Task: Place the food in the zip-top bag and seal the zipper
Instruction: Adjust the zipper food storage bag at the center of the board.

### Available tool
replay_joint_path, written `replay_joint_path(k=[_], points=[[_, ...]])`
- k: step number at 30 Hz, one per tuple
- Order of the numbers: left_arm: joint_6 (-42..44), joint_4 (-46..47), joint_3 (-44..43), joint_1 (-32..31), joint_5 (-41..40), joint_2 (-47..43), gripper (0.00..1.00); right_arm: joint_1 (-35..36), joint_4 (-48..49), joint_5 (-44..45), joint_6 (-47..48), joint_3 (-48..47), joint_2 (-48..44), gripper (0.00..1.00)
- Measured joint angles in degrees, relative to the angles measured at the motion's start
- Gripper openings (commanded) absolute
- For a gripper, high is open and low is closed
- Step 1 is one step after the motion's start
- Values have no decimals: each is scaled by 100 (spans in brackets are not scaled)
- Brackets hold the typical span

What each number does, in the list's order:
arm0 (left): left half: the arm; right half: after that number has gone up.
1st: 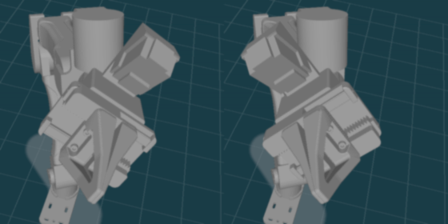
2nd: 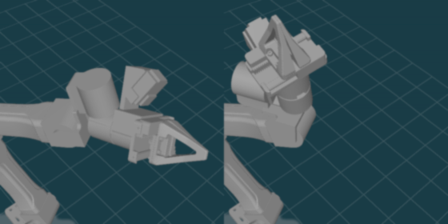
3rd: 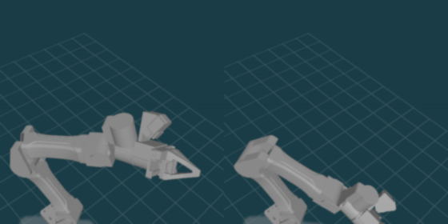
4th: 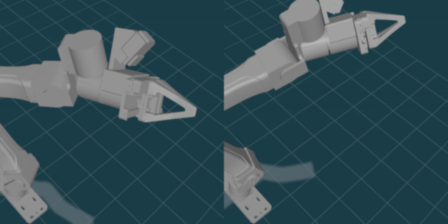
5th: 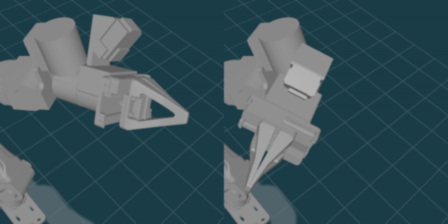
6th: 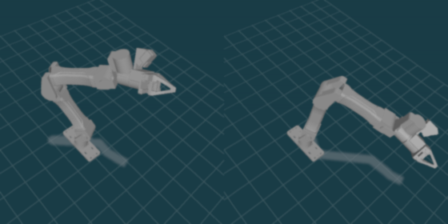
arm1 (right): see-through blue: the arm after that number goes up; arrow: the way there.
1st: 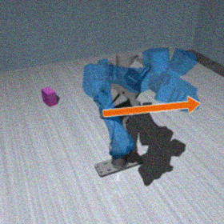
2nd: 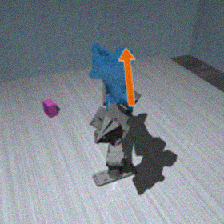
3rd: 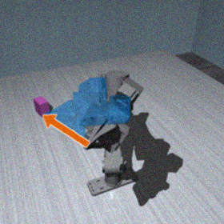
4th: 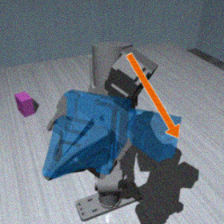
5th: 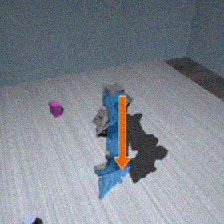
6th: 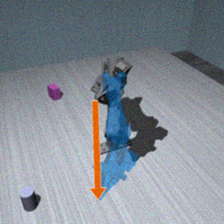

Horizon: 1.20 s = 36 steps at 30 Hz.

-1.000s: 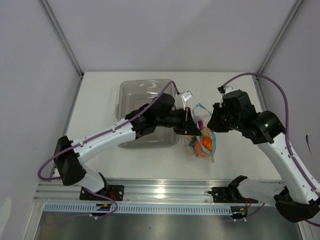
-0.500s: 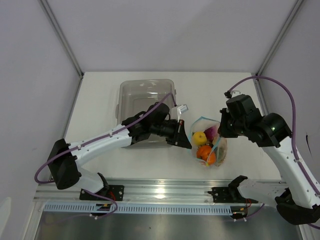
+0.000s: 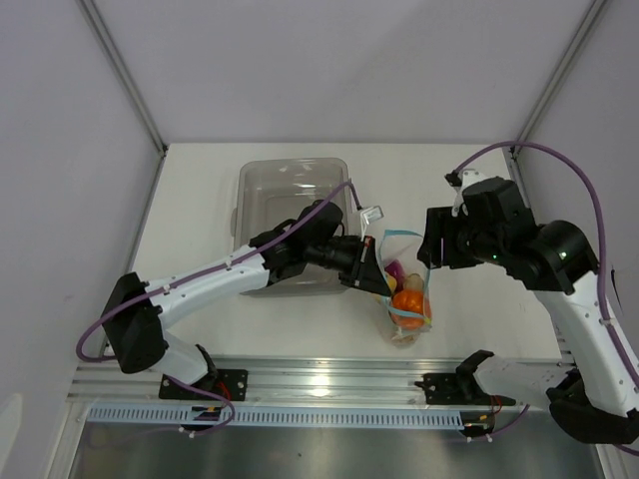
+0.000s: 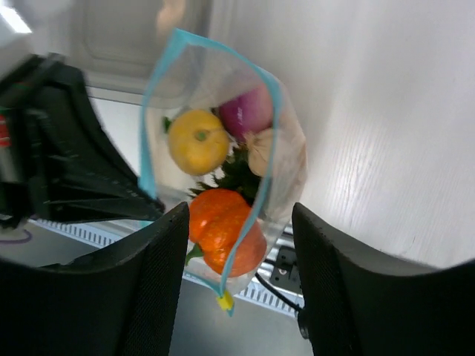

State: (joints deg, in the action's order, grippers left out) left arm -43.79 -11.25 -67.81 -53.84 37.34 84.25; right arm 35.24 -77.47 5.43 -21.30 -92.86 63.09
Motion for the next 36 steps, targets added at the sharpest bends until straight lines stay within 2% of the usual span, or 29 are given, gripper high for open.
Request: replay_joint_path(k=[3, 8, 18, 28, 31, 36], points=[[-31, 17, -24, 0, 48, 22, 1, 13, 9, -232, 208, -387, -83, 63], [-20, 17, -66, 0, 48, 28, 1, 260, 13, -824, 358, -669, -142, 58], [-13, 11, -48, 0, 42, 28, 1, 361, 11, -1827, 457, 520, 101, 53], [28, 15, 87, 0, 42, 9, 1, 365, 76, -1943, 448, 1325, 92, 52], [33, 13, 118, 0, 46, 7, 1, 365, 74, -1895, 446, 1416, 92, 59], [35, 13, 151, 0, 48, 7, 1, 365, 74, -1676, 466, 1421, 87, 61]])
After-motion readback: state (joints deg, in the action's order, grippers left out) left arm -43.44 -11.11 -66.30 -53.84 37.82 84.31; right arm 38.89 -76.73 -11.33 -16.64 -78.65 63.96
